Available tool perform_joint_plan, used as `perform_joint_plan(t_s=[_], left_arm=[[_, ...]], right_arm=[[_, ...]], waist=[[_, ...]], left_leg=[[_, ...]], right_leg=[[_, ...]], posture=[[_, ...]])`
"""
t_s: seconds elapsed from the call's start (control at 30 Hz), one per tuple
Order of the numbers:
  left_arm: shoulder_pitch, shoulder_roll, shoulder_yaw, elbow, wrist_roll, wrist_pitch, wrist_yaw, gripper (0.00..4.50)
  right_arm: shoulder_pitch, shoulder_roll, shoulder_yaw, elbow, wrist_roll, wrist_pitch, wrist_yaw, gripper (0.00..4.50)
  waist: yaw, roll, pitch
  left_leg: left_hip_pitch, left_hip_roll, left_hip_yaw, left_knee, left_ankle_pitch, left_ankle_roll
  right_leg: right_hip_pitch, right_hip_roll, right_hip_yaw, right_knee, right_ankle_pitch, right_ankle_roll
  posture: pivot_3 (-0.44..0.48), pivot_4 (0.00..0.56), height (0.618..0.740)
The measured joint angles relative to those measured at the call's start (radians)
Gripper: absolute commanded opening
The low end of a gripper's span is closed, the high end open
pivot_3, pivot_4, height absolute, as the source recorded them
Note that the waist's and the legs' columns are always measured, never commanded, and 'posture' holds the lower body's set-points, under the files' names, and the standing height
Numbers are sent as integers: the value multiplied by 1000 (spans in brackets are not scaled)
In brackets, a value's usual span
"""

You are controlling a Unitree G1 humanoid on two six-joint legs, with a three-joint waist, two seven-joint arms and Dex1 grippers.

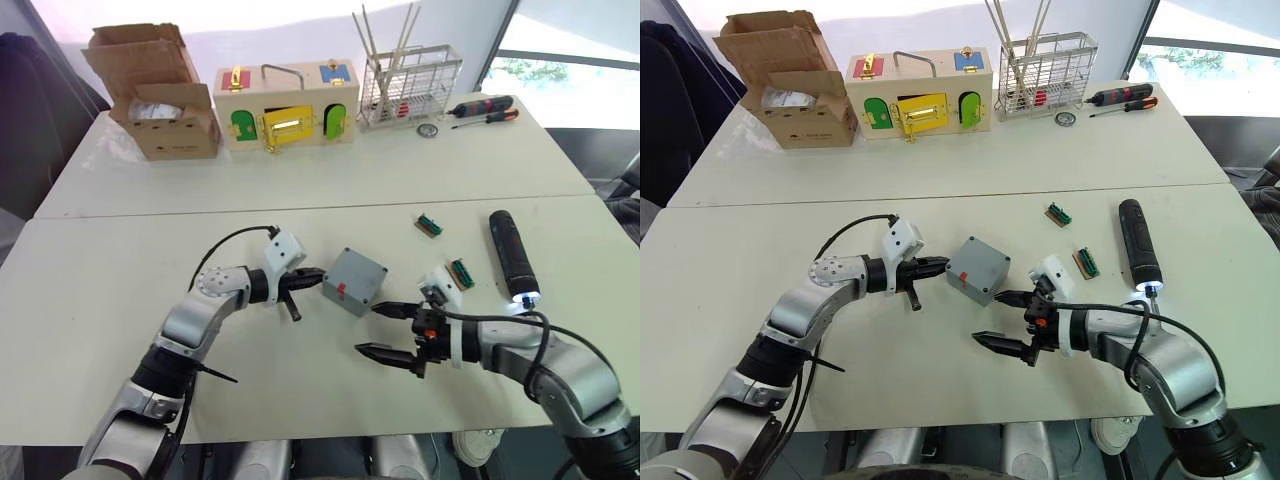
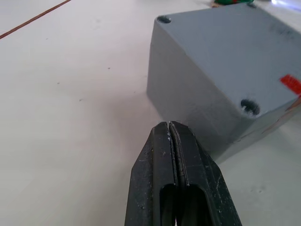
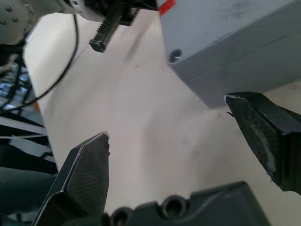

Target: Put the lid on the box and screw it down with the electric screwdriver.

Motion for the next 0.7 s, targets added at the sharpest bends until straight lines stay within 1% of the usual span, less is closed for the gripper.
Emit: perform_joint_plan(t_s=[0.13, 0.23, 0.37, 0.47, 0.6, 0.7], left_arm=[[57, 39, 63, -47, -12, 29, 15, 0], [108, 49, 86, -155, -53, 85, 12, 0], [152, 59, 75, -241, -78, 129, 4, 0], [173, 59, 62, -275, -95, 153, -9, 0], [171, 43, 25, -272, -86, 150, -6, 0], [145, 7, -19, -231, -42, 116, 11, 0]], right_arm=[[-47, -81, -14, 51, -62, -74, 39, 4486], [-118, -88, 1, 156, -126, -189, 91, 4486], [-202, -83, 70, 276, -203, -320, 177, 4486], [-257, -84, 128, 385, -260, -403, 256, 4486], [-310, -65, 157, 501, -299, -496, 335, 4486], [-334, -9, 178, 522, -301, -523, 362, 4486]], waist=[[-1, 0, 0], [1, 0, 0], [-1, 0, 0], [-1, 0, 0], [0, 0, 0], [-1, 0, 0]], left_leg=[[0, 0, 0, 0, -1, 2], [0, 0, 0, 0, -1, 2], [0, 0, 0, 0, 1, -1], [0, 0, 0, 0, 1, -2], [0, 0, 0, 0, 1, -2], [0, 0, 0, 0, 2, -4]], right_leg=[[0, 0, 0, 0, 0, 0], [0, 0, 0, 0, 0, 0], [0, 0, 0, 0, 0, 0], [0, 0, 0, 0, 0, 0], [0, 0, 0, 0, 0, 0], [0, 0, 0, 0, 0, 0]], posture=[[0, 150, 734], [0, 150, 734], [0, 150, 734], [0, 150, 734], [0, 150, 734], [0, 150, 734]])
